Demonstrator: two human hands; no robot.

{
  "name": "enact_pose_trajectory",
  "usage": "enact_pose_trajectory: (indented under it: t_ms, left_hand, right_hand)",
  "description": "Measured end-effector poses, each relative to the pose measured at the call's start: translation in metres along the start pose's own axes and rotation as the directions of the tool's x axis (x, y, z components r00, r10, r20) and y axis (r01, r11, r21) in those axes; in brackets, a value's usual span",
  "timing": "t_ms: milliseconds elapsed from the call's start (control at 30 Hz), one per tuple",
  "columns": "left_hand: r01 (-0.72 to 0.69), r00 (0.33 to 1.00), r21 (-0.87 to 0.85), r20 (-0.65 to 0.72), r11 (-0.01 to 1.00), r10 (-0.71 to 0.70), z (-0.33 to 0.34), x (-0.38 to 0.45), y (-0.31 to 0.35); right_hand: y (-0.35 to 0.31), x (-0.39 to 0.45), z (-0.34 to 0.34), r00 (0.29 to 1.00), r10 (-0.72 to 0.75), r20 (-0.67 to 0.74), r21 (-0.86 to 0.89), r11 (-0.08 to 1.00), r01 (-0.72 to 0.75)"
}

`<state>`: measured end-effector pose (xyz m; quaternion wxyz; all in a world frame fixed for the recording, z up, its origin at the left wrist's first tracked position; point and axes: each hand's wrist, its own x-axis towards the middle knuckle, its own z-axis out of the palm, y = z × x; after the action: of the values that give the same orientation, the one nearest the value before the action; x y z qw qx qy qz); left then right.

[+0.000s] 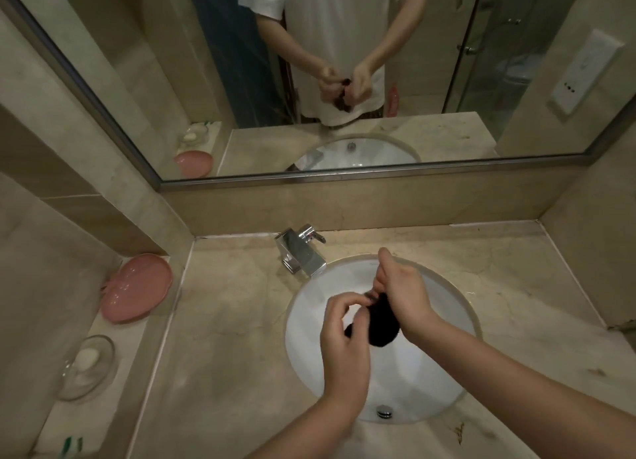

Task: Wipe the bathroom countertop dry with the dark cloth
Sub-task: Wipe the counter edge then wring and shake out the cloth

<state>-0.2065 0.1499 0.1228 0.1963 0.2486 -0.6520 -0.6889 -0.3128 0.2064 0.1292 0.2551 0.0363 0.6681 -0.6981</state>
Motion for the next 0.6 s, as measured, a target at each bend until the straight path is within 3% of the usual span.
enact_pose_trajectory:
  t_ms: [33, 67, 100, 133, 167, 233, 300, 367, 400, 433, 467, 533, 600]
  left_hand:
    - [0.258, 0.964, -0.180, -0.020, 0.949, -0.265, 0.000, -0.003, -0.002]
    - [0.516, 0.845, -0.336, 0.051, 0.788, -0.532, -0.002, -0.002, 0.000]
    - [0.688, 0.699, -0.459, 0.210, 0.562, -0.684, -0.006, 0.003, 0.001]
    - [0.787, 0.580, -0.468, 0.337, 0.403, -0.741, -0.010, 0.006, 0.005]
    - [0.818, 0.547, -0.463, 0.442, 0.341, -0.711, -0.013, 0.010, 0.005]
    - [0.829, 0.553, -0.441, 0.554, 0.344, -0.622, -0.012, 0.009, 0.015]
    - [0.843, 0.530, -0.468, 0.637, 0.266, -0.560, -0.008, 0.005, 0.022]
    - [0.791, 0.600, -0.554, 0.618, 0.261, -0.508, -0.005, 0.000, 0.034]
    - [0.757, 0.641, -0.573, 0.559, 0.314, -0.525, -0.003, -0.001, 0.038]
    - [0.719, 0.678, -0.599, 0.489, 0.353, -0.549, -0.002, -0.002, 0.041]
    - [0.682, 0.701, -0.643, 0.439, 0.348, -0.563, -0.001, -0.003, 0.045]
    - [0.571, 0.754, -0.726, 0.277, 0.384, -0.596, 0.007, -0.003, 0.051]
    - [0.366, 0.850, -0.668, -0.044, 0.648, -0.525, 0.016, -0.007, 0.052]
  right_hand:
    - [-0.004, -0.009, 0.001, 0.991, -0.132, 0.003, -0.100, 0.986, 0.132]
    - [-0.006, -0.017, 0.000, 0.970, -0.237, 0.056, -0.205, 0.948, 0.244]
    - [-0.005, -0.024, -0.002, 0.946, -0.295, 0.136, -0.289, 0.901, 0.322]
    - [-0.004, -0.029, -0.004, 0.920, -0.312, 0.236, -0.338, 0.862, 0.379]
    - [0.000, -0.036, -0.006, 0.885, -0.320, 0.338, -0.378, 0.815, 0.439]
    - [0.010, -0.047, -0.003, 0.756, -0.423, 0.499, -0.406, 0.657, 0.636]
    - [0.016, -0.060, 0.007, 0.607, -0.558, 0.565, -0.308, 0.540, 0.783]
    - [0.021, -0.070, 0.013, 0.515, -0.681, 0.521, -0.189, 0.496, 0.847]
    - [0.020, -0.075, 0.016, 0.508, -0.723, 0.467, -0.138, 0.508, 0.850]
    - [0.015, -0.081, 0.018, 0.544, -0.747, 0.382, -0.114, 0.546, 0.830]
    - [0.009, -0.087, 0.021, 0.631, -0.736, 0.243, -0.074, 0.635, 0.769]
    - [-0.008, -0.096, 0.029, 0.844, -0.531, -0.078, 0.113, 0.836, 0.537]
    - [-0.020, -0.096, 0.031, 0.945, -0.235, -0.226, 0.338, 0.891, 0.302]
